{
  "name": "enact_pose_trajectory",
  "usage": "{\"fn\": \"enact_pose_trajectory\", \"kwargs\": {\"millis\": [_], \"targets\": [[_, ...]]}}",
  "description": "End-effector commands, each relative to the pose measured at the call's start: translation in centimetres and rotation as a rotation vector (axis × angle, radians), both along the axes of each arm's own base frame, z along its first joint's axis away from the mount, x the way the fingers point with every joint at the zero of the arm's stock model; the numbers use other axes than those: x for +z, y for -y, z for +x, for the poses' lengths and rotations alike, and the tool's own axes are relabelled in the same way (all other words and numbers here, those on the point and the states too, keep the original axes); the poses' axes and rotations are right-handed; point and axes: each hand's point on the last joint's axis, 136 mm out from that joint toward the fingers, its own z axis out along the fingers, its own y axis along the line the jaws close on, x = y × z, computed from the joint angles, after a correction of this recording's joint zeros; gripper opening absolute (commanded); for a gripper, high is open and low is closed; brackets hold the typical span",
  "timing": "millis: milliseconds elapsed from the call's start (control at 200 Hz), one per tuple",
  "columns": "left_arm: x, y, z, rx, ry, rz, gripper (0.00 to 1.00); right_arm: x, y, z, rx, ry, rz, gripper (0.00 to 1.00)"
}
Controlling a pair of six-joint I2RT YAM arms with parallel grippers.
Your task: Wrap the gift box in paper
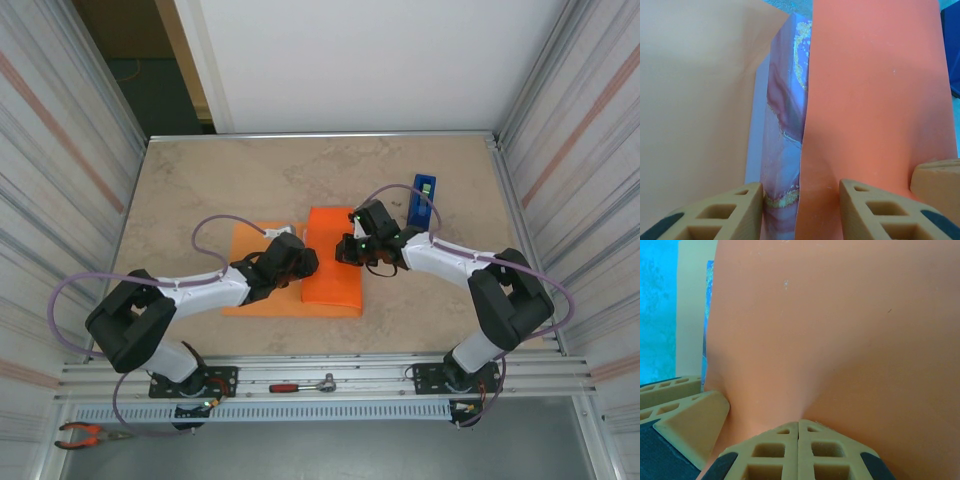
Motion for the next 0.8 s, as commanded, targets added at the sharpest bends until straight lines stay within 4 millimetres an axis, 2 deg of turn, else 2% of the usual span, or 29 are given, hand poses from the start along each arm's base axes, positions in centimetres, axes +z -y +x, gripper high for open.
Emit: {"fn": "enact_pose_trajectory", "kwargs": {"millis": [0, 140, 351, 546, 797], "targets": [[-3.8, -1.7, -2.3, -0.027, -0.105, 0.126, 0.42, -1.1, 1.5, -0.3, -0.029, -0.030, -0.033, 0.00], [-3.8, -1.7, -2.2, -0.030, -0.103, 0.131, 0.42, 0.4, 1.3, 0.4, -0.023, -0.008, -0.008, 0.00], [-3.8, -1.6, -2.1, -0.033, -0.104, 0.136, 0.42, 2.2, -0.2, 0.6, 0.018, 0.014, 0.026, 0.00], [-3.8, -1.5, -2.1, -0.036, -0.104, 0.136, 0.42, 1.0, -1.0, 0.2, 0.041, -0.003, 0.001, 0.00], [-3.3, -1.1, -2.2, -0.077, -0.087, 0.128, 0.43, -1.9, 0.5, -0.7, 0.024, -0.048, -0.049, 0.00]]}}
